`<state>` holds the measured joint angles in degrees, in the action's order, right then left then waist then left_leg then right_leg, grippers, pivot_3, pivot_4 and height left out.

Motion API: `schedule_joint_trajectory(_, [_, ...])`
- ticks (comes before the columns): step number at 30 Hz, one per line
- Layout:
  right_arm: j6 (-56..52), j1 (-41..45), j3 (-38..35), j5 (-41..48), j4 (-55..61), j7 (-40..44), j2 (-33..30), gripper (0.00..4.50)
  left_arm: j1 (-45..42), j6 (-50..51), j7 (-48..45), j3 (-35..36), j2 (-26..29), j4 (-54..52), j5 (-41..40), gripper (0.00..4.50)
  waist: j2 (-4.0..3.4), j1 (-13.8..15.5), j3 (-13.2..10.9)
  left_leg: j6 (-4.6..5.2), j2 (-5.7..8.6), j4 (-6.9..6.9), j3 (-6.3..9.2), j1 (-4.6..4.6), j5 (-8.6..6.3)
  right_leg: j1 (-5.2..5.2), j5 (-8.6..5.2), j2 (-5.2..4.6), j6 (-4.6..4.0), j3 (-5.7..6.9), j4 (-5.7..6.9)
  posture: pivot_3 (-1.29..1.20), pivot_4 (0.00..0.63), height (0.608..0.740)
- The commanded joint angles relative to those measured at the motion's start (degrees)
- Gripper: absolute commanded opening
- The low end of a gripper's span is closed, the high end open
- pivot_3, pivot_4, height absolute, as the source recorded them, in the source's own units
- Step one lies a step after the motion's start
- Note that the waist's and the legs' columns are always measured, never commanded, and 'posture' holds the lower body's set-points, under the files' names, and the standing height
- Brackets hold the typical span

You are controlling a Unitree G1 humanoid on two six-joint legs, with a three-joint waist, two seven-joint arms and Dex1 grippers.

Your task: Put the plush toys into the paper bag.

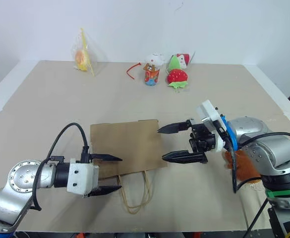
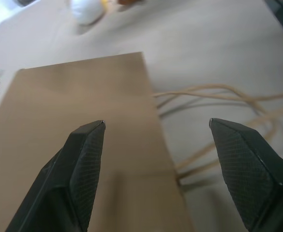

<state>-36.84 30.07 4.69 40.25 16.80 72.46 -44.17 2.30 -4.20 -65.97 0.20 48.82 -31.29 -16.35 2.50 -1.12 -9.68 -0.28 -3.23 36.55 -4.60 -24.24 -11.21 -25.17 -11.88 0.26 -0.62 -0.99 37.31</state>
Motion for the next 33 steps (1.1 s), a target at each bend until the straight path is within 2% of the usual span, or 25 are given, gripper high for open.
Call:
schedule_joint_trajectory(1, [0.42, -2.31, -2.38, 0.55, 3.86, -1.21, -0.87, 4.50, 0.17, -6.66, -2.78, -2.13, 0.76, 1.86, 2.12, 3.54, 0.00, 0.00, 0.00, 0.00, 0.00, 0.00, 0.01, 0.00, 0.00, 0.01, -0.01, 0.00, -0.01, 0.00, 0.00, 0.00, 0.150, 0.740])
schedule_joint_trajectory(13, [0.58, -3.14, -2.83, 0.42, 4.52, -2.22, -1.26, 4.50, -3.78, -10.99, -0.98, -9.81, -2.80, 4.16, 7.90, 3.54, -0.01, -0.07, 0.01, 0.00, -0.02, 0.05, -0.07, 0.01, 0.00, 0.00, 0.06, 0.07, 0.09, -0.01, 0.00, 0.00, 0.150, 0.740])
schedule_joint_trajectory(24, [-0.08, -3.24, -2.91, 0.89, 5.10, -3.19, -1.29, 4.50, -5.85, -13.88, -1.01, -12.49, -4.48, 5.05, 7.16, 3.54, -0.02, -0.05, 0.01, 0.00, -0.11, 0.05, -0.03, 0.02, 0.00, 0.01, 0.05, 0.26, 0.07, -0.02, 0.00, 0.00, 0.150, 0.740])
schedule_joint_trajectory(27, [-0.17, -3.12, -2.95, 0.79, 5.14, -3.44, -1.37, 4.50, -6.54, -14.52, -2.03, -13.20, -4.30, 5.60, 7.20, 2.90, -0.02, -0.04, 0.01, 0.00, -0.10, 0.06, -0.03, 0.01, 0.00, 0.02, 0.06, 0.26, 0.07, -0.02, 0.00, 0.00, 0.150, 0.740])
schedule_joint_trajectory(29, [-0.30, -3.01, -2.97, 0.80, 5.23, -3.65, -1.34, 4.50, -7.17, -14.71, -2.76, -13.76, -4.08, 6.13, 7.48, 1.98, -0.02, -0.06, 0.01, 0.00, -0.10, 0.06, -0.05, 0.02, 0.00, 0.02, 0.06, 0.28, 0.08, -0.02, 0.00, 0.00, 0.150, 0.740])
schedule_joint_trajectory(30, [-0.43, -2.96, -3.02, 0.89, 5.34, -3.76, -1.32, 4.50, -7.73, -14.80, -2.93, -14.09, -4.16, 6.77, 7.78, 1.77, -0.02, -0.06, 0.01, 0.00, -0.10, 0.06, -0.06, 0.02, 0.00, 0.01, 0.06, 0.29, 0.08, -0.02, 0.01, 0.00, 0.150, 0.740])
schedule_joint_trajectory(31, [-0.57, -2.91, -3.06, 0.98, 5.44, -3.90, -1.30, 4.50, -8.40, -14.75, -3.03, -14.41, -4.40, 7.48, 7.93, 1.14, -0.02, -0.06, 0.01, 0.00, -0.10, 0.06, -0.05, 0.02, 0.00, 0.01, 0.06, 0.29, 0.08, -0.02, 0.01, 0.00, 0.150, 0.740])
schedule_joint_trajectory(33, [-0.79, -2.86, -3.10, 1.09, 5.64, -4.18, -1.27, 4.50, -9.81, -14.36, -3.10, -14.88, -5.03, 8.55, 7.84, 0.55, -0.02, -0.05, 0.01, 0.00, -0.10, 0.06, -0.03, 0.02, 0.00, 0.02, 0.06, 0.29, 0.08, -0.02, 0.01, 0.00, 0.150, 0.740])
